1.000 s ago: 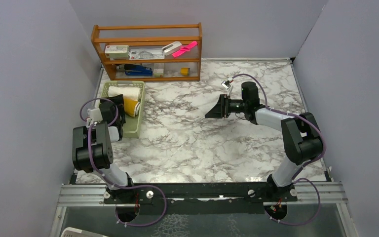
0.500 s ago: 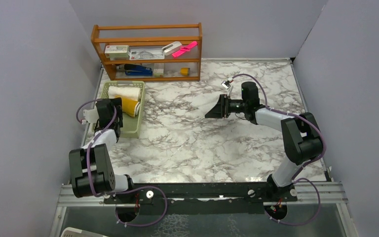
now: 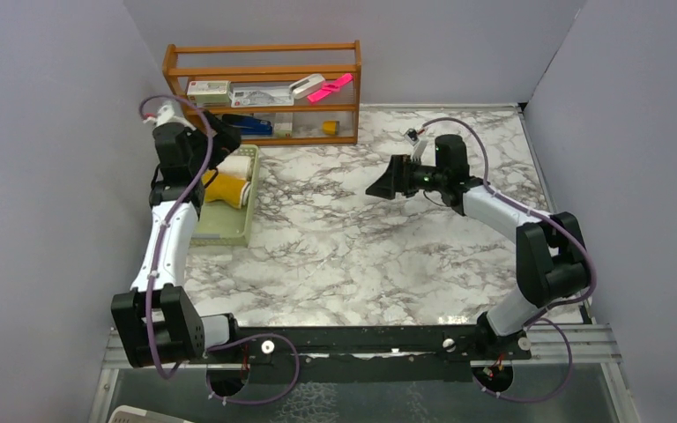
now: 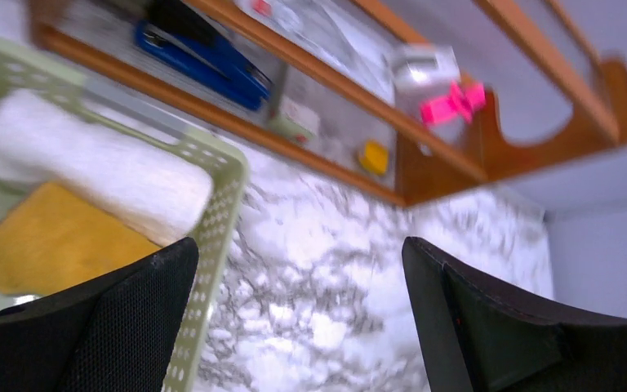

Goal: Roll the towels
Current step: Reset both arms

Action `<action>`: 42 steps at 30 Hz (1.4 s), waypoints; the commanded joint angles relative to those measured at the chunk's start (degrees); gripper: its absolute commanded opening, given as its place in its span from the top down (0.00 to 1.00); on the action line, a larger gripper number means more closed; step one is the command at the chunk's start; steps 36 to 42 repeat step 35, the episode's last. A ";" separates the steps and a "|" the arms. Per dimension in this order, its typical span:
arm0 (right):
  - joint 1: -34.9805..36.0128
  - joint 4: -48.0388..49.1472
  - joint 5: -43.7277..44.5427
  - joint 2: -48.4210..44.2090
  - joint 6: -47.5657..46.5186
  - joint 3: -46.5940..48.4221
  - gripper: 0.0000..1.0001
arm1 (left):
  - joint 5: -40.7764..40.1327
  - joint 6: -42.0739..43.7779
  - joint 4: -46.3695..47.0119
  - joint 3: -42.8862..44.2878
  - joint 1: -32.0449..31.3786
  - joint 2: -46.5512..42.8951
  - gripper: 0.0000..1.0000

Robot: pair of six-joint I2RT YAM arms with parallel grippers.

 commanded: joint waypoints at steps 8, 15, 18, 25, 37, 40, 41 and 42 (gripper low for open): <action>0.26 -13.14 22.70 -4.51 -1.38 8.98 0.04 | 11.28 32.53 -10.37 -0.56 -14.20 -7.35 0.01; 0.13 -11.23 25.80 -10.09 -3.59 5.49 0.04 | 10.04 39.40 -8.53 -7.82 -14.34 -17.89 0.01; 0.17 -9.82 24.83 -11.86 -3.86 4.16 0.03 | 10.57 39.32 -8.02 -8.60 -14.36 -18.83 0.01; 0.17 -6.41 22.41 -15.09 -4.02 1.54 0.01 | 12.76 38.90 -8.00 -8.39 -14.29 -19.19 0.01; 0.17 -1.35 19.43 -18.91 -4.37 -2.73 0.00 | 13.25 38.37 -6.69 -9.11 -14.29 -20.27 0.01; 0.17 -1.35 19.43 -18.91 -4.37 -2.73 0.00 | 13.25 38.37 -6.69 -9.11 -14.29 -20.27 0.01; 0.17 -1.35 19.43 -18.91 -4.37 -2.73 0.00 | 13.25 38.37 -6.69 -9.11 -14.29 -20.27 0.01; 0.17 -1.35 19.43 -18.91 -4.37 -2.73 0.00 | 13.25 38.37 -6.69 -9.11 -14.29 -20.27 0.01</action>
